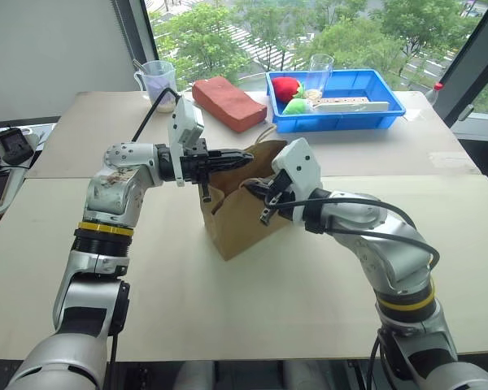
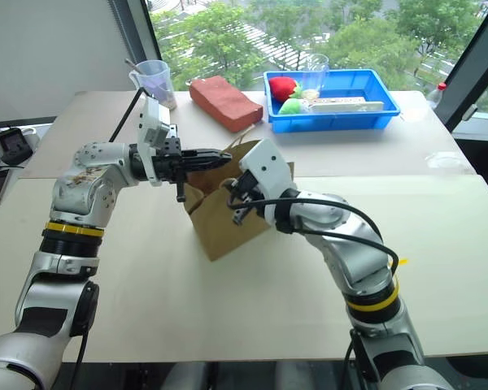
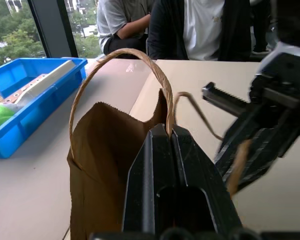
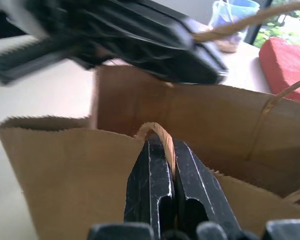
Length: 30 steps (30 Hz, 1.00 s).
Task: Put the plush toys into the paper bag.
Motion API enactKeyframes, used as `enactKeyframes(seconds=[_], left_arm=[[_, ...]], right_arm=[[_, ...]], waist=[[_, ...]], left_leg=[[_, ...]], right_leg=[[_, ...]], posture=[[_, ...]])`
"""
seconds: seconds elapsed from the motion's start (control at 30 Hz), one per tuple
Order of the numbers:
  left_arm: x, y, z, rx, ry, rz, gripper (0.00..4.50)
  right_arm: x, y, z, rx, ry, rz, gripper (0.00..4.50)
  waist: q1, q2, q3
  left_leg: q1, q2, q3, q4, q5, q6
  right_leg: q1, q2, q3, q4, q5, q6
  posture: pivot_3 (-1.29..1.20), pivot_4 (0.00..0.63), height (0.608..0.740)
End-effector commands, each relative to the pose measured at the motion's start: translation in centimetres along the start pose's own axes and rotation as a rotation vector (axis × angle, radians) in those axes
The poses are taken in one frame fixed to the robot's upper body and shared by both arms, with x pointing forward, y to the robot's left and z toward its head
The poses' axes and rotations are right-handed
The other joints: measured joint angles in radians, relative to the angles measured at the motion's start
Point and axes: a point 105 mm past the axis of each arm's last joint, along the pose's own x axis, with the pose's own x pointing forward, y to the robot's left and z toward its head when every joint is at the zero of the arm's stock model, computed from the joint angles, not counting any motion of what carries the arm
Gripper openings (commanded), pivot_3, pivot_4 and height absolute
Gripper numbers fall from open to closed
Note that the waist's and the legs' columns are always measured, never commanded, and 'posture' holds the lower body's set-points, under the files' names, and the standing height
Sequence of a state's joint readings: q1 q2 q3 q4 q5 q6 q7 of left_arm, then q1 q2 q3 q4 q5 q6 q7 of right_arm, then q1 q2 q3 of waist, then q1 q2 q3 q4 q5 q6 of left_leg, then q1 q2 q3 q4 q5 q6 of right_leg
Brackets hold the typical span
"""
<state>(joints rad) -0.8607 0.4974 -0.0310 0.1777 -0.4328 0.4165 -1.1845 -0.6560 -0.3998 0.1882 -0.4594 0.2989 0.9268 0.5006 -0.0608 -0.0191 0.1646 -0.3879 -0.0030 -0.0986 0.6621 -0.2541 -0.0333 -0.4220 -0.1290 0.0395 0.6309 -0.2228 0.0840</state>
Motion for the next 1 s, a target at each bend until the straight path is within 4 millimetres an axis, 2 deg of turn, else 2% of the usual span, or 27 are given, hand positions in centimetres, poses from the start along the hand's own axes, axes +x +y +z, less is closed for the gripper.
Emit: enactKeyframes(seconds=[0.03, 0.13, 0.23, 0.3, 0.37, 0.47, 0.67, 0.83, 1.0], left_arm=[[-1.7, 0.0, 2.7, 0.042, -0.063, 0.077, 0.92], [-4.2, -0.7, 3.1, 0.055, -0.032, 0.139, 2.21], [-6.9, -1.3, 1.5, 0.051, 0.034, 0.229, 3.63], [-8.0, -2.2, 0.4, 0.016, 0.072, 0.233, 4.5], [-8.4, -3.5, -0.7, -0.007, 0.116, 0.201, 4.5], [-7.6, -4.9, -2.4, -0.017, 0.152, 0.166, 4.5], [-5.2, -6.5, -5.2, -0.036, 0.152, 0.165, 4.5], [-3.5, -6.0, -6.5, -0.015, 0.116, 0.23, 4.5], [-2.1, -5.2, -6.8, 0.033, 0.072, 0.298, 4.5]], right_arm=[[-1.0, -0.5, 1.7, -0.078, -0.044, 0.05, 0.0], [-2.1, -1.9, 2.2, -0.137, -0.024, 0.08, 0.89], [-2.6, -2.7, 2.5, -0.154, -0.006, 0.118, 2.02], [-2.5, -2.9, 2.5, -0.162, 0.002, 0.138, 2.68], [-2.4, -3.1, 2.4, -0.168, 0.006, 0.149, 3.36], [-2.3, -3.1, 2.4, -0.176, 0.013, 0.167, 4.4], [-2.0, -3.4, 2.3, -0.187, 0.024, 0.165, 4.46], [-2.0, -3.5, 2.4, -0.184, 0.025, 0.156, 4.46], [-2.0, -3.5, 2.7, -0.182, 0.019, 0.151, 4.46]], waist=[[-0.004, 0.0, 0.0], [-0.012, 0.0, 0.0], [-0.014, 0.0, 0.0], [-0.01, 0.0, 0.0], [-0.007, 0.0, 0.0], [0.012, 0.0, 0.0], [0.022, 0.0, 0.0], [0.02, 0.0, 0.0], [0.021, 0.0, 0.0]], left_leg=[[0.0, 0.0, 0.0, 0.0, 0.0, 0.0], [0.0, 0.0, 0.0, 0.0, 0.0, 0.0], [0.003, 0.0, 0.001, -0.001, -0.001, 0.001], [0.004, 0.001, 0.001, -0.002, -0.001, 0.001], [0.002, 0.001, 0.001, -0.002, -0.001, 0.001], [0.001, 0.0, 0.001, -0.001, -0.001, 0.001], [0.001, 0.0, 0.001, -0.001, 0.0, 0.001], [0.001, 0.0, 0.001, -0.001, 0.0, 0.001], [0.001, 0.0, 0.001, -0.001, 0.0, 0.001]], right_leg=[[0.0, 0.0, 0.0, 0.0, 0.0, 0.0], [0.0, 0.0, 0.0, 0.0, 0.0, 0.0], [0.0, 0.0, 0.001, 0.0, 0.0, 0.0], [0.0, 0.0, 0.001, 0.0, 0.0, 0.0], [0.0, 0.0, 0.001, 0.0, 0.0, 0.0], [0.001, 0.0, 0.001, -0.001, 0.0, 0.0], [0.001, 0.0, 0.001, -0.001, 0.0, 0.0], [0.0, 0.0, 0.001, -0.002, 0.0, 0.0], [0.001, 0.0, 0.001, -0.003, 0.0, 0.0]], posture=[[0.0, 0.15, 0.74], [0.0, 0.15, 0.74], [0.0, 0.15, 0.74], [0.0, 0.15, 0.74], [0.0, 0.15, 0.74], [0.0, 0.15, 0.74], [0.0, 0.15, 0.74], [0.0, 0.15, 0.74], [0.0, 0.15, 0.74]])
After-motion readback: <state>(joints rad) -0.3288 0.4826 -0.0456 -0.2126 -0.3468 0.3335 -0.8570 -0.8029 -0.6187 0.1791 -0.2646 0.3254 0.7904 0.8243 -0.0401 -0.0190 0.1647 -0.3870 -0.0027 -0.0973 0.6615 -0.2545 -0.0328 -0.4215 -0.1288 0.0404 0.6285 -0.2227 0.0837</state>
